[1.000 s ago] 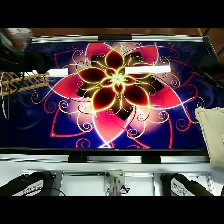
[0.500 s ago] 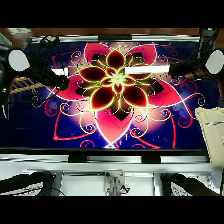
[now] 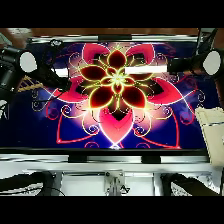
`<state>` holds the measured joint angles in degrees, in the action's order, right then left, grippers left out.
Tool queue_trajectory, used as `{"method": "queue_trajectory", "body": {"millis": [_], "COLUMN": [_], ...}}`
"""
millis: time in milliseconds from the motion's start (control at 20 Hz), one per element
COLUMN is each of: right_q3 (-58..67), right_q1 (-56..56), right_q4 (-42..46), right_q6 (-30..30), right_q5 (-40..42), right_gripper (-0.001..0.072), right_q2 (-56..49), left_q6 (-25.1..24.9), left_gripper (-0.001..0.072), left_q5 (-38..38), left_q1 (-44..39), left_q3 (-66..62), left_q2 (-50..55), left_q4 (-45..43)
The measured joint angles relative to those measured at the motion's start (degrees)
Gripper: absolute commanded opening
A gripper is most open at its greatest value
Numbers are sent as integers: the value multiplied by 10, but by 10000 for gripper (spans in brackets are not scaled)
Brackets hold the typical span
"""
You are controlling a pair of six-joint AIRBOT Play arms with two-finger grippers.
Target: Fold the shirts.
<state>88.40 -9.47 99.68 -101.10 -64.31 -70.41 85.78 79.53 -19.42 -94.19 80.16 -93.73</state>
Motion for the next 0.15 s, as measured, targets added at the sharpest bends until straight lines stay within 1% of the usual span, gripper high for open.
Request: {"method": "queue_trajectory", "body": {"millis": [150], "right_q3": [0], "right_q1": [0], "right_q4": [1], "right_q6": [0], "right_q5": [30], "right_gripper": [550], "right_q2": [0], "left_q6": [0], "left_gripper": [408], "left_q5": [0], "left_q1": [0], "left_q3": [0], "left_q2": [0], "left_q4": [-1]}}
